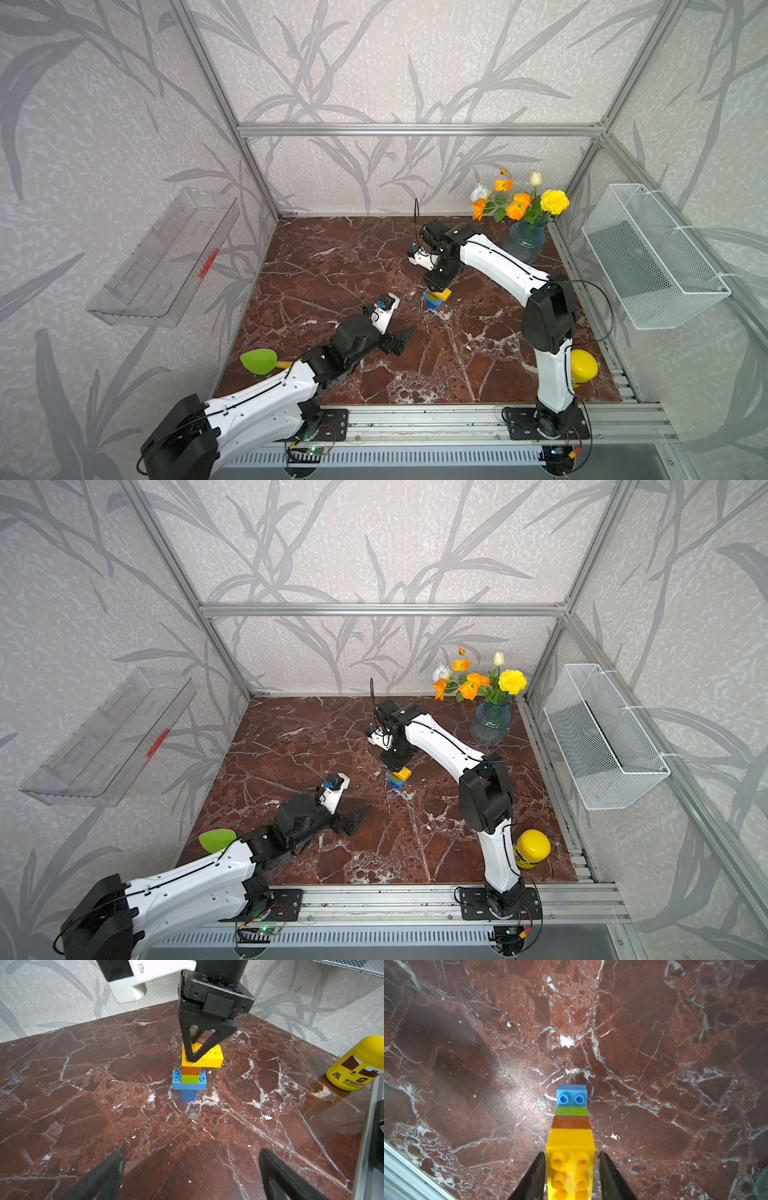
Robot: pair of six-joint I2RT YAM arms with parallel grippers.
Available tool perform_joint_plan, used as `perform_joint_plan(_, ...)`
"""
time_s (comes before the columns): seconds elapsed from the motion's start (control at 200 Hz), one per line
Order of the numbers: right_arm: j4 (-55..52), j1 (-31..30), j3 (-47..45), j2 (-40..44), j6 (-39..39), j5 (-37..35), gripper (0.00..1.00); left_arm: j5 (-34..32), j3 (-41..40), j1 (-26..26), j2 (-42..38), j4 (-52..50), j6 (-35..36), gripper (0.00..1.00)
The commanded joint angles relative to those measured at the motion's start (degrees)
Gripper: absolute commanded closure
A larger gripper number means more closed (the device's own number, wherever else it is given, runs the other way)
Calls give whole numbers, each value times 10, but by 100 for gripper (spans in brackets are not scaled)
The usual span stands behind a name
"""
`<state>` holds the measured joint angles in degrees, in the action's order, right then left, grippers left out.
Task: Assemble the letter f with lego
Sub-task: Assemble the lego brick with the lego brick.
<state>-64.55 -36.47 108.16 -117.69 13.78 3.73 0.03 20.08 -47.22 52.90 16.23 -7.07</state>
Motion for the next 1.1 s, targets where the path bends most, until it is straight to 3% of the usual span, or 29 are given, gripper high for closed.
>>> perform_joint_plan(0.0, -9, -2, 18, -16, 5, 5, 58, -3, -4, -2, -8, -1, 3, 1)
perform_joint_plan(0.215, -9, -1, 16, -21, 4, 5, 59, -5, -6, -2, -12, -1, 3, 1)
perform_joint_plan(0.69, -19, -2, 24, -29, -2, 9, 77, -9, -13, -2, -19, 2, 2, 0)
perform_joint_plan(1.095, -87, -13, 64, -97, -7, -6, 88, -8, -16, -2, -17, 6, 1, 1)
